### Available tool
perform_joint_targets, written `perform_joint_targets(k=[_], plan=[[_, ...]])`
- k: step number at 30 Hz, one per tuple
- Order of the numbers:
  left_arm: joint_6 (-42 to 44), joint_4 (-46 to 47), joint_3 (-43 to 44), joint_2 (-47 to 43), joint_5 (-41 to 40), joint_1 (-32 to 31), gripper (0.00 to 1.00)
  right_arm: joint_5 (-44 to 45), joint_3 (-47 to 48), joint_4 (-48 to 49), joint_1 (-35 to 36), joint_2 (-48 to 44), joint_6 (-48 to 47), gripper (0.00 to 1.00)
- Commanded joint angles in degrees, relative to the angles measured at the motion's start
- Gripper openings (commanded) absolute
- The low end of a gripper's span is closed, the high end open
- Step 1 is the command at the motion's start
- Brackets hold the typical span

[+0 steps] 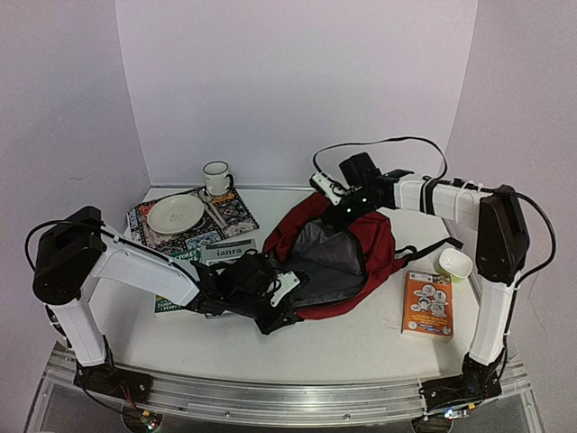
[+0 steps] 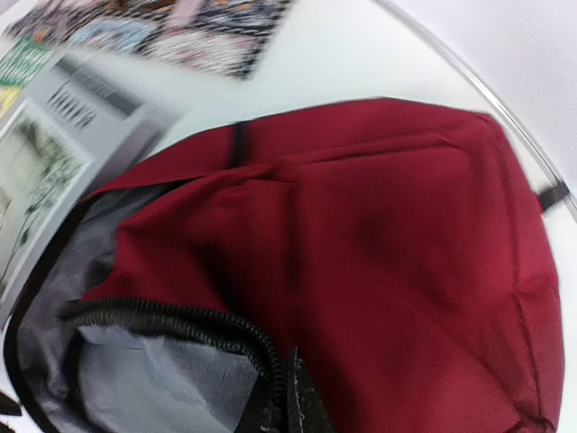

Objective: Pack the student bag
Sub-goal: Adjust the largest pocket of the student bag, then pick up the book from the center of the board.

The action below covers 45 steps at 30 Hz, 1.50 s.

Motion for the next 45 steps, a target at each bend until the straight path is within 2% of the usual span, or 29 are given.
perform_joint_targets(k=[1,8,13,19,23,26,31,37,45], plan=[[-0.79,1.76,-1.51,-3.73,1.10,0.05,0.23,0.40,5.43,-1.74,-7.96,3.29,12.28,0.00],[-1.52,1.92,-2.84,-5.84,0.58,0.06,0.22,2.97,7.55,-2.42,-12.37,10.22,23.95,0.00],[-3.09,1.91,-2.58,-8.32,-1.16,0.01,0.27,-0.17,6.28,-2.66,-12.67,11.53,25.03,0.13],[-6.02,0.78,-2.51,-13.66,-4.03,0.56,0.47,0.02,3.81,-2.87,-12.68,6.26,24.18,0.53],[-9.38,-3.16,-1.92,-16.32,-6.42,3.23,0.59,1.67,2.20,-3.74,-12.59,0.44,23.96,0.69],[-12.07,-6.76,-2.36,-18.71,-6.10,6.91,0.65,0.94,0.93,-4.39,-12.05,-4.32,24.77,0.77],[-16.30,-11.17,-3.22,-21.64,-4.45,15.31,0.72,2.08,-2.35,-4.85,-8.56,-11.01,25.95,0.84],[-19.65,-14.71,-4.63,-21.25,-0.12,25.08,0.76,3.86,-8.00,-2.36,-0.36,-15.74,30.29,0.86],[-20.71,-15.01,-6.09,-18.29,2.79,32.43,0.77,1.75,-13.75,12.36,11.17,-11.86,43.53,0.85]])
